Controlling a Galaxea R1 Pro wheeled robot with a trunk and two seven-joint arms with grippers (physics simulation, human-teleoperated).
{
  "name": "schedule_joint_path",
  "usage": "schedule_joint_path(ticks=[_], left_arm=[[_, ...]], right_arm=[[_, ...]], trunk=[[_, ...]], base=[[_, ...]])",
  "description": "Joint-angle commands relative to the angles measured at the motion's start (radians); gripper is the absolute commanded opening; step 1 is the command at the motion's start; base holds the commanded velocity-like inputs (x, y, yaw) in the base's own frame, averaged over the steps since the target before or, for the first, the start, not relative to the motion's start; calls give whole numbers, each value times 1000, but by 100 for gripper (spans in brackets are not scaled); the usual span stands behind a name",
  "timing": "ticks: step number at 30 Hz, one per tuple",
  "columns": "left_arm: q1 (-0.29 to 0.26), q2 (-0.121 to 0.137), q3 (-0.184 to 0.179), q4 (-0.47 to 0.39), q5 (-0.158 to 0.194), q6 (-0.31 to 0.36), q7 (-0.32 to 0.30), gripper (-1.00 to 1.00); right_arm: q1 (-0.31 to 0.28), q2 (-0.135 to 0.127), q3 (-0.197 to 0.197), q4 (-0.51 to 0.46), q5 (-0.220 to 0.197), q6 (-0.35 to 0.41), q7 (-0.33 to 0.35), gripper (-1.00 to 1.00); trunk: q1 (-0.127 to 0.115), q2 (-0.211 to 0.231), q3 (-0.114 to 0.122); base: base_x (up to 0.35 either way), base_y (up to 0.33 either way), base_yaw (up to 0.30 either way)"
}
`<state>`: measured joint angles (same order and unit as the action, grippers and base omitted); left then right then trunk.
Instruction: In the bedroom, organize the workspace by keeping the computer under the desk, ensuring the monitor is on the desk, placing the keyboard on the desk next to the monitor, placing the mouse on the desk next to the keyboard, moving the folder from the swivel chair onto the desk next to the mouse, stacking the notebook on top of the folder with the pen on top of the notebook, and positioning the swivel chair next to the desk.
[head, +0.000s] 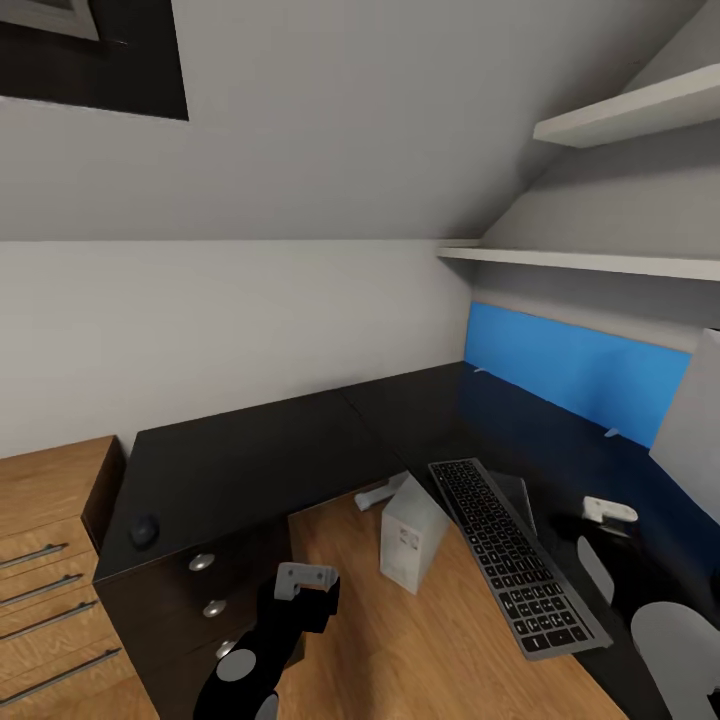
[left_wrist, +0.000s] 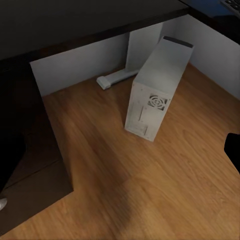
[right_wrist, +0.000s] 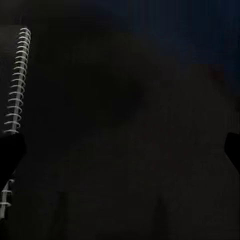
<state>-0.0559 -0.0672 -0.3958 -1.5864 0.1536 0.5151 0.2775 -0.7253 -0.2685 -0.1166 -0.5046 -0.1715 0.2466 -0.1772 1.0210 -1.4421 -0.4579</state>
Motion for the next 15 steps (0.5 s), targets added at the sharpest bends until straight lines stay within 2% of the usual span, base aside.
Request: schedule_joint_path(ticks=[1,4,6,7,11,12,14,15], left_arm=[[-1,1,-2,-1,11,3,9,100],[-1,1,-2,-1,11,3,9,100],[-1,1,-2,-1,11,3,9,100],[-1,1,-2,-1,11,3,9,100],[-1,1,-2,0,11,3,9,100],[-1,1,-2,0,11,3,9,100],[-1,1,-2,0,11,3,9,100],[-1,1,-2,0,11,3,9,100]], right_arm=[[6,1,1,-83,-13,-1,-5,100],[34,6,0,-181,-21,24,-6,100],[89,21,0,-299,-44,82,-6,100],[168,44,0,-478,-84,144,-9,100],[234,65,0,-609,-123,178,-10,100],[265,78,0,-663,-147,190,-11,100],[291,90,0,-710,-173,197,-11,100],[330,112,0,-778,-226,205,-12,100]], trunk=[[0,-1,-1],[0,-1,-1],[0,-1,-1],[0,-1,-1],[0,-1,-1],[0,-1,-1],[0,-1,-1],[0,-1,-1]], base=[[0,0,0],[0,0,0],[0,0,0],[0,0,0],[0,0,0],[0,0,0],[0,0,0],[0,0,0]])
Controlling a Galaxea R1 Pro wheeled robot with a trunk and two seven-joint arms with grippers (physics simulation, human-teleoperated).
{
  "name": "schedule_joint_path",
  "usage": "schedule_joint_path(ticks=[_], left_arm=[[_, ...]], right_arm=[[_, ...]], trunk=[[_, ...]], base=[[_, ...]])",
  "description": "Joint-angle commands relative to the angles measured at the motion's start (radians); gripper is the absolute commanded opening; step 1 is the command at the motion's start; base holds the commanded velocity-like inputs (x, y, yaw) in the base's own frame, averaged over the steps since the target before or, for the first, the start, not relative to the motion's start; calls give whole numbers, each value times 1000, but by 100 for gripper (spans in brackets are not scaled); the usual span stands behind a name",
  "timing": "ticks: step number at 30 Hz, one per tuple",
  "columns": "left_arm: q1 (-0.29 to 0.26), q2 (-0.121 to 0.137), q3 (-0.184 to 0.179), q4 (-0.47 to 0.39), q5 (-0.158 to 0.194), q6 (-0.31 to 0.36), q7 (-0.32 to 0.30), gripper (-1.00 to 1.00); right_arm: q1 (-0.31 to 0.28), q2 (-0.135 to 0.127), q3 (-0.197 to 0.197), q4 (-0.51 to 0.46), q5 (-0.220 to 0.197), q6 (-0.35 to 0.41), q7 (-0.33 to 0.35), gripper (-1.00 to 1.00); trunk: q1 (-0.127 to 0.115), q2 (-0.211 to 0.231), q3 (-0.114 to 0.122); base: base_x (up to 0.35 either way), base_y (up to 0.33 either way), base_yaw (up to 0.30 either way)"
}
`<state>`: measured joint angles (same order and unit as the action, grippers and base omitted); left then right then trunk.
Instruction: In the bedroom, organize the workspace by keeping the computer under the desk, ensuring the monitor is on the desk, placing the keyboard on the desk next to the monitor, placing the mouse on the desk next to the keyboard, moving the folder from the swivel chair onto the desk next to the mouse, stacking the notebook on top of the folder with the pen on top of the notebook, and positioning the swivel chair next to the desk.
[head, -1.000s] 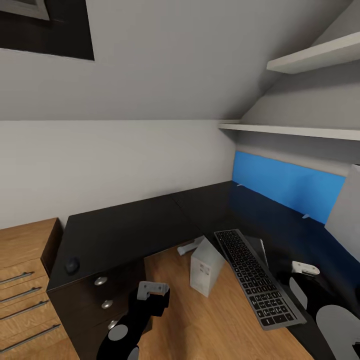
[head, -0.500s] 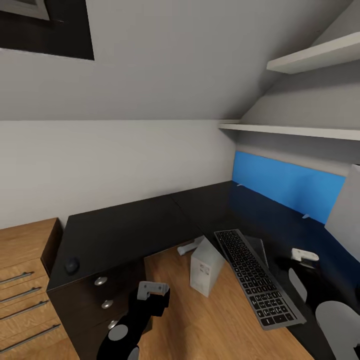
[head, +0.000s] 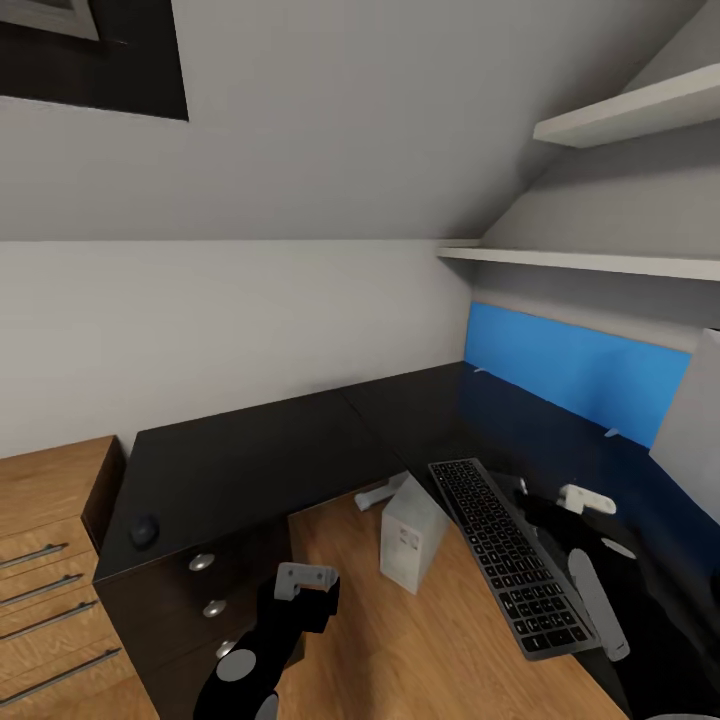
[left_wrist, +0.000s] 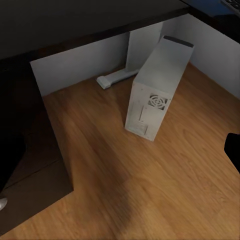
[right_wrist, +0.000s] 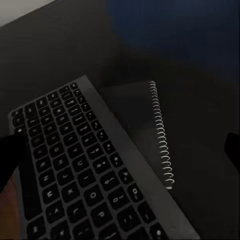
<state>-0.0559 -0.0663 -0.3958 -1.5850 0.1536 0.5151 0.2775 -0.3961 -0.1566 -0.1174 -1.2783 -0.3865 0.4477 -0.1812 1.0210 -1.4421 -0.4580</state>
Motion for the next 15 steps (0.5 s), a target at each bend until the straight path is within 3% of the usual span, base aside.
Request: schedule_joint_path(ticks=[1,5,10,11,15], left_arm=[[-1,0,-2,-1,11,3,9,100],[-1,0,-2,-1,11,3,9,100],[-1,0,-2,-1,11,2,9,100],[-1,0,-1,-1,11,2,9,100],[-1,0,-1,-1,11,2,9,100]], right_arm=[[7,5,1,-15,-23,5,-8,100],[28,20,0,-49,-78,8,-8,100],[33,24,-1,-58,-114,9,-8,100],[35,26,-4,-62,-177,9,-10,100],[35,26,-22,-63,-219,9,-17,100]], trunk=[[0,-1,-1],[0,-1,-1],[0,-1,-1],[0,-1,-1],[0,-1,-1]], base=[[0,0,0],[0,0,0],[0,0,0],[0,0,0],[0,0,0]])
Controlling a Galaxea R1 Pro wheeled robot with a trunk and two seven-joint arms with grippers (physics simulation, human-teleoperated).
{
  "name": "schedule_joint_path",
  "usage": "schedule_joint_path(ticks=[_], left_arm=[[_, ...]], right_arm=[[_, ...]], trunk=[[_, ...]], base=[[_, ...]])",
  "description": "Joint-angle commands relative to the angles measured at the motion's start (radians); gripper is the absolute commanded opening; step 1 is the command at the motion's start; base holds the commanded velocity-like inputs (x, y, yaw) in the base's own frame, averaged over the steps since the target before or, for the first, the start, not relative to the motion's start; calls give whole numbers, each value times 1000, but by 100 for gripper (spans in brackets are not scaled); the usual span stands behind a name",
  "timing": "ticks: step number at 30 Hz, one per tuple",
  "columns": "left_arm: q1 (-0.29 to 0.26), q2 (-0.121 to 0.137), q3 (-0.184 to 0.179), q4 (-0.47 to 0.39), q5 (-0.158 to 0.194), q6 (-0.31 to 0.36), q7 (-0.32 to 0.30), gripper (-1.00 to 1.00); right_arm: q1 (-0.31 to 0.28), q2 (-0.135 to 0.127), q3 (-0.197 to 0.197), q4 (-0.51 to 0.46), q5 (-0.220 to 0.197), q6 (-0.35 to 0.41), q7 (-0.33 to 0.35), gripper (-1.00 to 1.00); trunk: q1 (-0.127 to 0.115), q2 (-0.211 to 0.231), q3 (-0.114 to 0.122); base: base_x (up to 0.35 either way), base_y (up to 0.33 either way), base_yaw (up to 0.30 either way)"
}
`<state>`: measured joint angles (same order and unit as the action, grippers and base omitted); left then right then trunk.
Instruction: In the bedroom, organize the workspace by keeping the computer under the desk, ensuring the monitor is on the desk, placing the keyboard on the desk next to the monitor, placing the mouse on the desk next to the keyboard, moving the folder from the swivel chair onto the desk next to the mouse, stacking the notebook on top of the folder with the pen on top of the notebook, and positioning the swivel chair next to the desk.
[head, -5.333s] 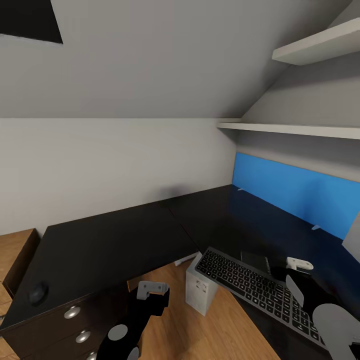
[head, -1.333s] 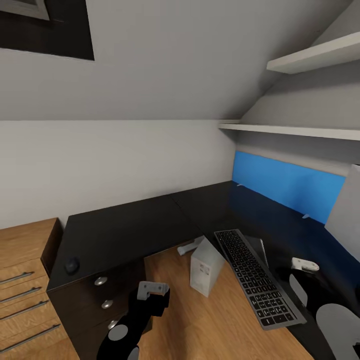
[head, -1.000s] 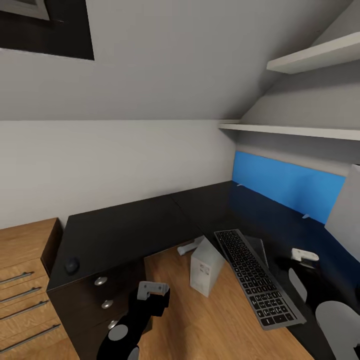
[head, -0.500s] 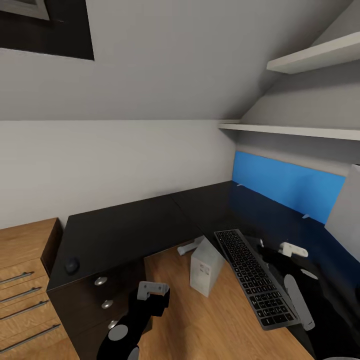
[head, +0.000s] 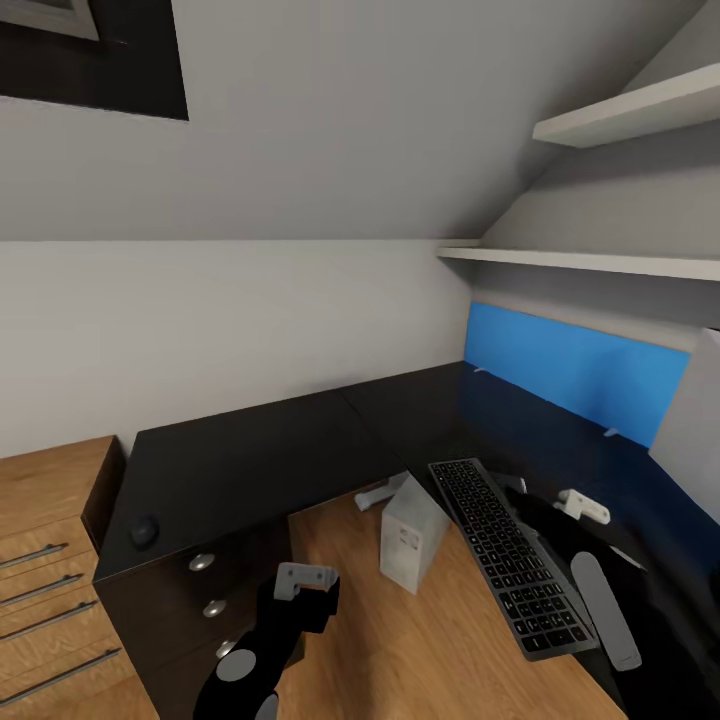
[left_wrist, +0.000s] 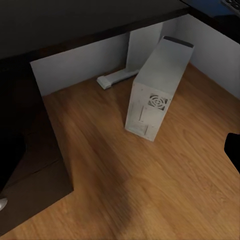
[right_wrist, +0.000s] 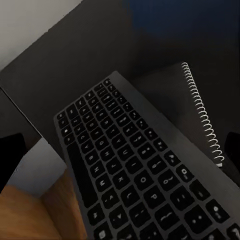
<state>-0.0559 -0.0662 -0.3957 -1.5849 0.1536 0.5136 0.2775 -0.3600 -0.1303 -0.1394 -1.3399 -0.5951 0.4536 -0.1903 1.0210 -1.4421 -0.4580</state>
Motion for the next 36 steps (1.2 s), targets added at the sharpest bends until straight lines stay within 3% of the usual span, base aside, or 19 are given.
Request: schedule_joint_path(ticks=[1,9,12,16,25,32,36], left_arm=[[-1,1,0,-1,11,2,9,100],[-1,1,4,-3,12,2,10,100],[-1,1,4,-3,12,2,10,100],[-1,1,4,-3,12,2,9,100],[-1,1,4,-3,12,1,10,100],[-1,0,4,-3,12,2,10,100],[-1,0,4,-3,12,1,11,100]], right_arm=[[0,-2,-12,-2,-58,4,-13,100],[0,4,-12,4,-68,2,-13,100],[0,46,-12,10,-75,-3,-12,100],[8,58,-12,9,-76,-4,-9,100],[13,62,-10,12,-79,-5,-6,100],[13,66,-4,31,-76,-7,-3,100],[13,82,12,59,-78,-7,-2,100]], trunk=[[0,-1,-1],[0,-1,-1],[0,-1,-1],[0,-1,-1],[0,-1,-1],[0,-1,-1],[0,-1,-1]], base=[[-114,0,0],[-288,48,-145],[-326,69,-35],[-329,33,-7],[-286,85,-1],[-75,33,0],[-14,6,0]])
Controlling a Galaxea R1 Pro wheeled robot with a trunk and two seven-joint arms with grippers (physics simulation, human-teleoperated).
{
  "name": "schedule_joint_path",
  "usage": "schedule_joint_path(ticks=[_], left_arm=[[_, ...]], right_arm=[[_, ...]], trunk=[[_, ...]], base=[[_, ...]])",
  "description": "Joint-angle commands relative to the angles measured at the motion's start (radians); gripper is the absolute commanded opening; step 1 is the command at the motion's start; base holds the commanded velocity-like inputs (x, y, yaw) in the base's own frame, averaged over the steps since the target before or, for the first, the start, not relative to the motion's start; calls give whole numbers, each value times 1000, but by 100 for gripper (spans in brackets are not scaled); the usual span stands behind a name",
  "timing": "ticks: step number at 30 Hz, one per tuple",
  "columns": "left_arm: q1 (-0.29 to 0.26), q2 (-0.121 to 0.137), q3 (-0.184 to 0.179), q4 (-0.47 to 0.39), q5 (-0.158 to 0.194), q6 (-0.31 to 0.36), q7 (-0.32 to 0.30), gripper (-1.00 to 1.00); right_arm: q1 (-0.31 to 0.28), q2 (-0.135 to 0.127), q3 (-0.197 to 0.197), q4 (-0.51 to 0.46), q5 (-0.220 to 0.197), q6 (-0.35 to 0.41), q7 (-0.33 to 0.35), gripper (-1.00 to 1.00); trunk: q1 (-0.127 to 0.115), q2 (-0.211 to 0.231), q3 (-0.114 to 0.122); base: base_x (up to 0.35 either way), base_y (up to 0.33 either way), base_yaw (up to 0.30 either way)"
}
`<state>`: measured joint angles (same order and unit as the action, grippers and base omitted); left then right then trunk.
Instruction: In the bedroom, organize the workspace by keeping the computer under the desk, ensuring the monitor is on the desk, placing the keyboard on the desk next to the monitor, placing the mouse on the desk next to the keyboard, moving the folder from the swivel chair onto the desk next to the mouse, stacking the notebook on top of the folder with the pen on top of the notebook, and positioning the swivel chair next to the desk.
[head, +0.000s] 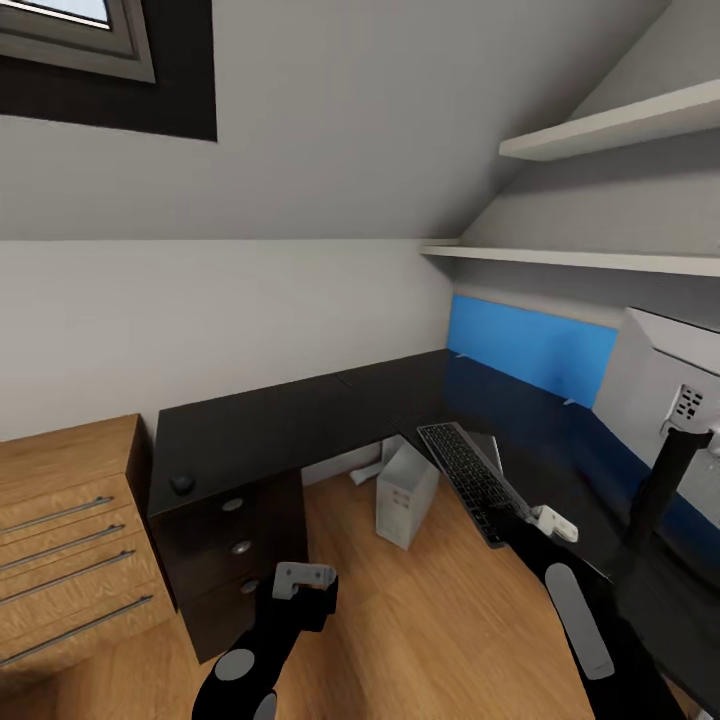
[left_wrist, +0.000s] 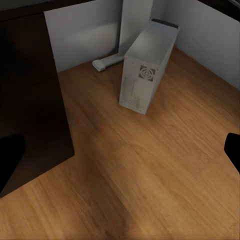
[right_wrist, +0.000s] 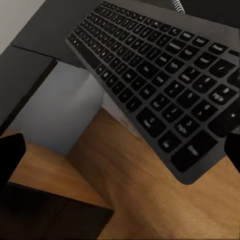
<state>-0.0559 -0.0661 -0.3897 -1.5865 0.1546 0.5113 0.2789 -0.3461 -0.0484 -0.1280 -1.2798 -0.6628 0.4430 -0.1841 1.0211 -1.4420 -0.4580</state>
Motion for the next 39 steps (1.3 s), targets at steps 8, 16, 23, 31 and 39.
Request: schedule_joint_path(ticks=[8,16,23,31,39], left_arm=[[-1,0,-3,-1,9,3,9,100],[-1,0,-5,-1,8,3,9,100],[-1,-1,-8,-1,9,3,9,100],[-1,-2,-8,-3,10,3,9,100],[-1,-4,-8,-3,11,3,11,100]], right_arm=[[-1,45,-4,26,-108,4,-8,100],[-1,45,-26,34,-270,3,-9,100],[-1,46,-114,36,-298,4,-8,100],[-1,48,-180,66,-375,5,-8,100],[-1,46,-195,97,-484,5,-8,100]], trunk=[[0,-1,-1],[0,-1,-1],[0,-1,-1],[0,-1,-1],[0,-1,-1]], base=[[-3,1,0],[0,0,0],[0,0,0],[0,0,0],[0,0,0]])
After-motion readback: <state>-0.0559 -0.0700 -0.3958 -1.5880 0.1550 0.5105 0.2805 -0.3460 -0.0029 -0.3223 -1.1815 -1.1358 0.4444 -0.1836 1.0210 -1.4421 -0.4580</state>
